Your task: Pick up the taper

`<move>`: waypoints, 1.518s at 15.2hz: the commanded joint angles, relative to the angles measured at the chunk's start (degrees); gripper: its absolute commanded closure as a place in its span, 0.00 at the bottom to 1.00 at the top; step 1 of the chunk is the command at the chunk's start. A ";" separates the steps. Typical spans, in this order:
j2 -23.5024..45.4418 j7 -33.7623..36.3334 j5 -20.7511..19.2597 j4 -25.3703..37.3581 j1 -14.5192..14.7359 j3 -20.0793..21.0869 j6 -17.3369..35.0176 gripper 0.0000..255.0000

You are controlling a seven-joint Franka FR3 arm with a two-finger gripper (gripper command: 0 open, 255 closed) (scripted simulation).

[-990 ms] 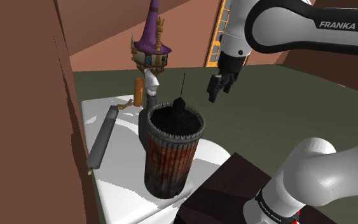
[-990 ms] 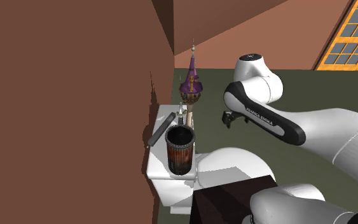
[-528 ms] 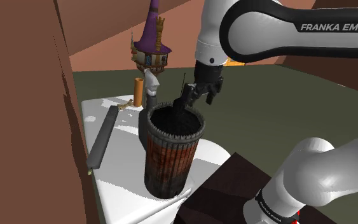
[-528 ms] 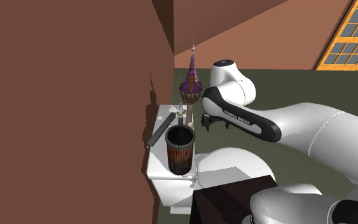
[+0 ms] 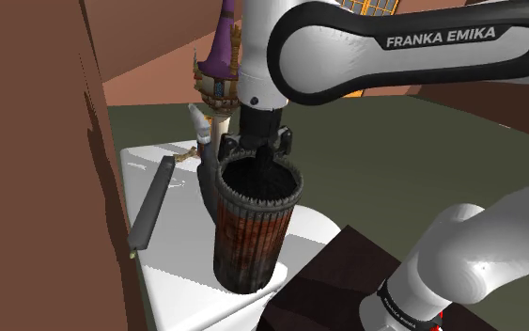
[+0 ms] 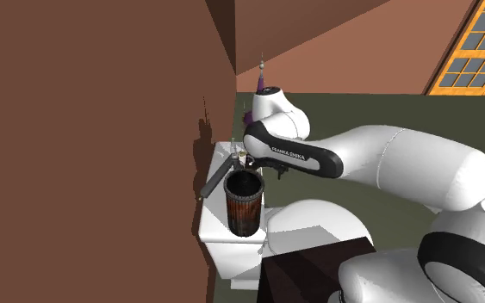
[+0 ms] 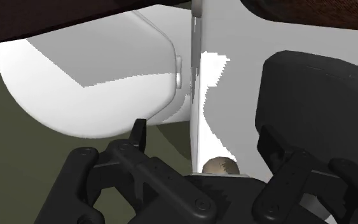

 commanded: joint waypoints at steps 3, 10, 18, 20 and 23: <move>8.03 10.27 -0.59 5.92 -1.11 5.11 1.99 0.00; 25.59 29.07 -7.96 19.13 -1.19 11.89 4.36 0.00; 39.90 41.94 -16.03 30.51 3.57 12.14 4.96 0.00; 40.23 42.07 -16.29 29.33 3.59 12.03 6.39 0.00; 40.94 42.38 -16.88 27.37 3.68 11.78 8.89 0.00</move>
